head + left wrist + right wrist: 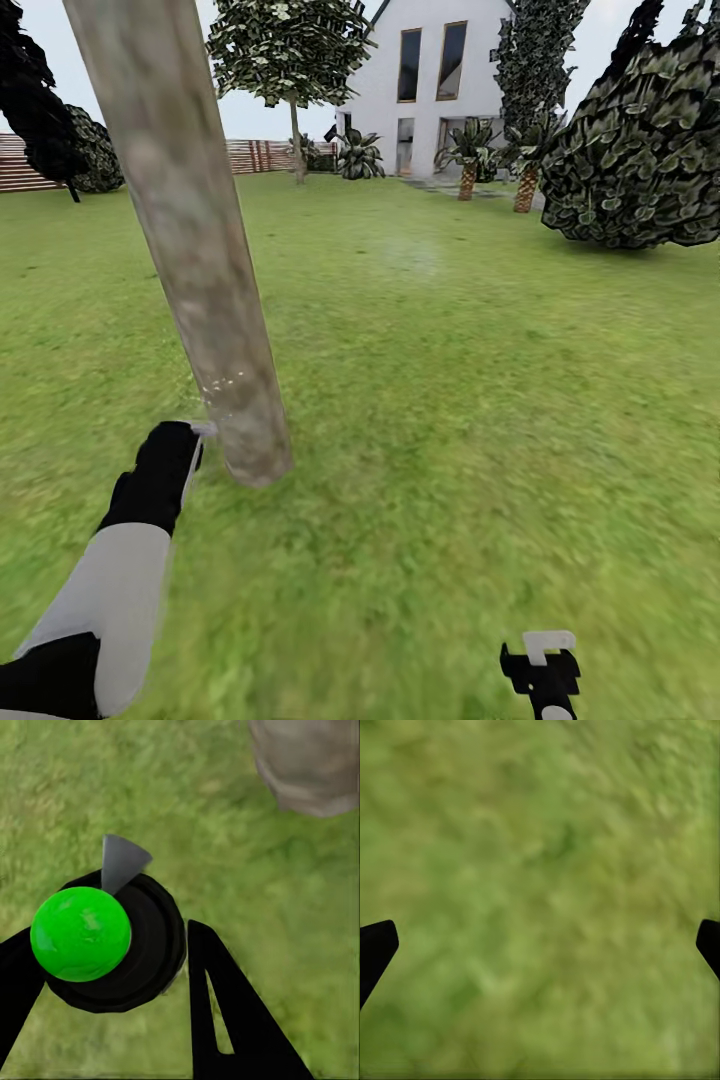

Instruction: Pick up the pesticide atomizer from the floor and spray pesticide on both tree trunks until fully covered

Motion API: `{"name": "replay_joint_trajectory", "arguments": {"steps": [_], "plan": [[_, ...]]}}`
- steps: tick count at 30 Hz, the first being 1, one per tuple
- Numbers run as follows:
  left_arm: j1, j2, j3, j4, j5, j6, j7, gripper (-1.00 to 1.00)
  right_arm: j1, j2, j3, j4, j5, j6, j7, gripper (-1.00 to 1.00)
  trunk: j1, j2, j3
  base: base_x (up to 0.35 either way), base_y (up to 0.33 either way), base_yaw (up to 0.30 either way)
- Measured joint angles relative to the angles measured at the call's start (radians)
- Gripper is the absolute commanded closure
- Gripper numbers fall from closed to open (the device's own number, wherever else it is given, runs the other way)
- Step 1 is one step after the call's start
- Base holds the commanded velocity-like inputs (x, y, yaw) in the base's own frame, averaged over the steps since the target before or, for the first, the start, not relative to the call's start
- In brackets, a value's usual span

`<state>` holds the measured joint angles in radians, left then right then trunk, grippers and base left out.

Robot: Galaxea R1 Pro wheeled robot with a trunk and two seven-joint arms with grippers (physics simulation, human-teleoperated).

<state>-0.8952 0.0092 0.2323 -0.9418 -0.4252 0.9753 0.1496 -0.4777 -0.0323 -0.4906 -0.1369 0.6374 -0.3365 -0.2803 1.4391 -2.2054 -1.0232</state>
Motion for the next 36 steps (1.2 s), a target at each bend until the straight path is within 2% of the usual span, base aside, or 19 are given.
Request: {"name": "replay_joint_trajectory", "arguments": {"steps": [2, 4, 6, 8, 10, 14, 17, 20, 22, 28, 33, 36], "plan": [[0.020, 0.015, 0.000, 0.002, 0.016, -0.007, 0.002, 1.00, 0.000, 0.000, 0.000, 0.000, 0.000, 0.000, 0.000, -1.00, 0.000, 0.000, 0.000, -0.001, 0.000, 0.000], [0.031, 0.011, -0.001, 0.009, 0.021, -0.011, 0.003, 1.00, 0.000, 0.000, 0.000, 0.000, 0.000, 0.000, 0.000, -1.00, 0.000, 0.000, 0.000, 0.000, 0.000, 0.096], [0.036, -0.006, -0.003, 0.016, 0.027, -0.012, 0.003, 1.00, 0.000, 0.000, 0.000, 0.000, 0.000, 0.000, 0.000, -1.00, 0.000, 0.000, 0.000, 0.000, 0.000, 0.232], [0.037, -0.040, -0.006, 0.016, 0.031, -0.013, 0.003, 1.00, 0.000, 0.000, 0.000, 0.000, 0.000, 0.000, 0.000, -1.00, 0.000, 0.000, 0.000, 0.000, 0.000, 0.269], [0.037, -0.052, -0.006, 0.013, 0.023, -0.012, 0.003, 1.00, 0.000, 0.000, 0.000, 0.000, 0.000, 0.000, 0.000, -1.00, 0.000, 0.000, 0.000, 0.000, 0.000, 0.274], [0.037, -0.044, 0.001, 0.002, 0.016, -0.012, 0.004, 1.00, 0.000, 0.000, 0.000, 0.000, 0.000, 0.000, 0.000, -1.00, 0.000, 0.000, 0.000, 0.000, 0.000, 0.189], [0.037, -0.047, -0.005, 0.002, 0.022, -0.018, 0.006, 1.00, 0.000, 0.000, 0.000, 0.000, -0.001, 0.000, 0.000, -1.00, 0.000, 0.000, 0.000, 0.000, 0.000, 0.018], [0.037, -0.063, -0.008, 0.015, 0.026, -0.061, 0.007, 1.00, 0.000, 0.000, 0.000, 0.000, 0.001, 0.000, 0.000, -1.00, 0.000, 0.000, 0.000, 0.112, -0.066, 0.002], [0.043, -0.082, -0.009, 0.024, 0.029, -0.125, 0.010, 1.00, 0.000, 0.000, 0.000, 0.000, 0.001, 0.000, 0.001, -1.00, 0.000, 0.000, 0.000, 0.224, -0.150, 0.000], [0.103, -0.081, -0.006, 0.024, 0.019, -0.145, 0.012, 1.00, 0.000, 0.000, 0.000, 0.000, 0.001, 0.000, 0.001, -1.00, 0.000, 0.000, 0.000, 0.238, -0.172, 0.000], [0.115, -0.080, -0.004, 0.015, 0.023, -0.145, 0.059, 1.00, 0.000, 0.000, 0.000, 0.000, 0.001, 0.000, 0.001, -1.00, 0.000, 0.000, 0.000, 0.118, -0.240, 0.004], [0.137, -0.079, 0.015, -0.028, 0.021, -0.143, 0.063, 1.00, 0.000, 0.001, 0.001, 0.000, 0.000, 0.000, 0.001, -1.00, 0.000, 0.000, 0.000, 0.004, -0.276, 0.169]]}}
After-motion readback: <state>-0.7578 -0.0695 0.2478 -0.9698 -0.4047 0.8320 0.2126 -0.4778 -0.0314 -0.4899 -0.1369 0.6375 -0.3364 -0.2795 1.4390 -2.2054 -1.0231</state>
